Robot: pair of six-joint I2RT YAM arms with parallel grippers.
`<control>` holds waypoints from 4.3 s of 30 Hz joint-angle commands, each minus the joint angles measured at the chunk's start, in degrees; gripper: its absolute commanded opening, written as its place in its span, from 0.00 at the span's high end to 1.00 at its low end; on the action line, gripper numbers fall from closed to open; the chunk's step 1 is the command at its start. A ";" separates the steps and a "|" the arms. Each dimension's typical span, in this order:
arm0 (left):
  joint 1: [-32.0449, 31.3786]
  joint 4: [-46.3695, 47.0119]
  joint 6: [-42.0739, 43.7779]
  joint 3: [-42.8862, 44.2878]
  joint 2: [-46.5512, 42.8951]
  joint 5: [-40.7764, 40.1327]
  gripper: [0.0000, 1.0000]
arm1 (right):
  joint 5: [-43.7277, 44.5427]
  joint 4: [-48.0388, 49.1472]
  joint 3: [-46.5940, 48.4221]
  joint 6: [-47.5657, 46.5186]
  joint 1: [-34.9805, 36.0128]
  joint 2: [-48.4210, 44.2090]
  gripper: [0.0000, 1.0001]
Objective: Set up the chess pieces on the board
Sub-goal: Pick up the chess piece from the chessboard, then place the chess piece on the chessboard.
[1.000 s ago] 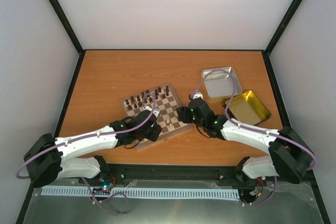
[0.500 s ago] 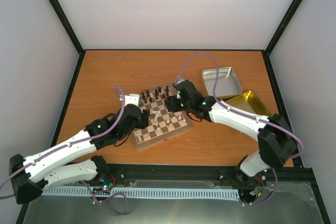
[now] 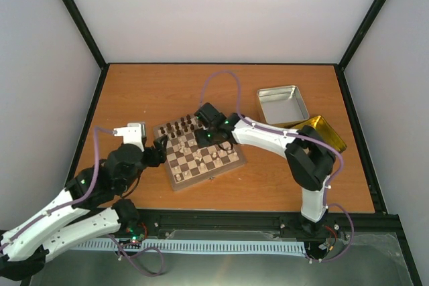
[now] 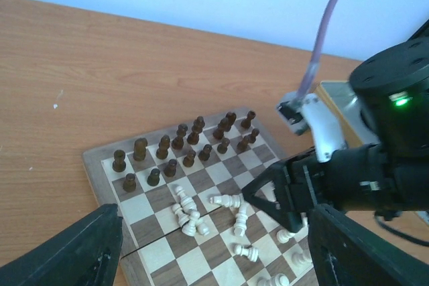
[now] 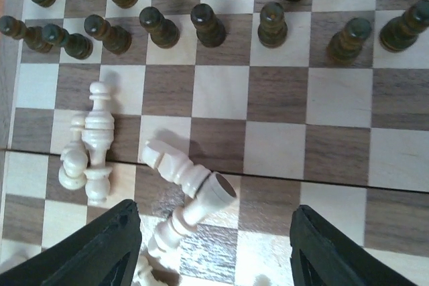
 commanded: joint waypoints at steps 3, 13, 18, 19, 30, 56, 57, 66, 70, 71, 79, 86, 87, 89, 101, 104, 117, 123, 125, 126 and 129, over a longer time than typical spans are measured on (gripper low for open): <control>0.21 -0.35 1.74 -0.66 -4.55 -1.05 0.23 | 7.49 -6.64 5.56 5.65 2.91 4.52 0.39; 0.26 -0.72 1.50 -0.55 -4.82 -0.90 0.23 | 6.81 -5.93 6.03 12.72 5.52 6.43 0.52; 0.21 -0.96 1.04 -0.67 -5.23 -1.28 0.22 | 5.42 -3.85 4.58 15.88 5.64 6.57 0.55; 0.28 -0.96 1.02 -0.69 -5.30 -1.38 0.22 | 5.20 -3.72 4.62 16.16 5.64 6.83 0.56; 0.26 -1.28 0.63 -0.72 -5.10 -1.44 0.22 | 5.98 -4.04 5.31 18.31 5.64 9.79 0.64; 0.21 6.56 -6.61 -7.53 -0.66 6.63 0.22 | 3.36 15.17 -6.18 6.48 3.83 -5.92 0.86; 0.23 7.48 -6.99 -8.03 0.13 7.32 0.22 | 2.01 16.11 -6.70 5.24 3.72 -6.43 0.86; 2.47 13.26 -10.65 -10.44 9.48 12.72 0.22 | -7.68 19.56 -11.10 -1.53 2.18 -9.51 0.86; 6.51 18.41 -10.33 -12.51 11.02 19.23 0.22 | -10.44 20.15 -12.70 -3.62 1.99 -9.50 0.86; 7.13 19.80 -10.21 -13.08 11.31 20.78 0.22 | -11.12 20.24 -13.04 -4.23 1.91 -9.59 0.86; 15.84 28.59 -12.81 -14.91 15.98 37.34 0.23 | -15.88 21.29 -15.12 -12.40 0.65 -10.89 0.86; 20.69 38.67 -17.21 -15.49 20.01 49.66 0.23 | -19.01 22.32 -15.43 -15.35 -0.43 -11.59 0.85; 20.83 39.13 -17.83 -15.51 20.50 50.12 0.23 | -19.61 22.60 -15.51 -15.41 -0.43 -11.62 0.85; 20.99 40.57 -18.93 -15.85 21.18 50.27 0.23 | -20.59 23.12 -15.84 -15.40 -0.42 -11.69 0.85; 21.31 41.22 -21.61 -16.21 22.59 45.29 0.51 | -22.69 27.29 -18.67 -14.68 -0.42 -13.17 0.85; 21.30 39.66 -22.15 -16.03 22.61 43.95 0.53 | -21.93 28.41 -19.44 -14.53 -0.42 -13.58 0.85; 21.35 41.41 -22.72 -16.15 22.41 47.56 0.67 | -23.57 30.41 -20.10 -16.03 -0.40 -13.06 0.86; 21.30 41.27 -22.78 -16.58 24.45 48.00 0.66 | -25.27 31.61 -20.43 -16.63 -0.34 -12.81 0.86; 21.30 41.80 -22.67 -16.92 24.97 47.62 0.66 | -25.16 32.05 -20.41 -16.61 -0.38 -12.74 0.86; 21.30 41.91 -22.44 -16.95 25.09 47.36 0.66 | -25.05 32.09 -20.35 -16.54 -0.34 -12.62 0.86; 21.31 42.06 -21.53 -16.70 25.10 46.93 0.65 | -24.35 31.93 -20.38 -16.66 -0.34 -12.54 0.86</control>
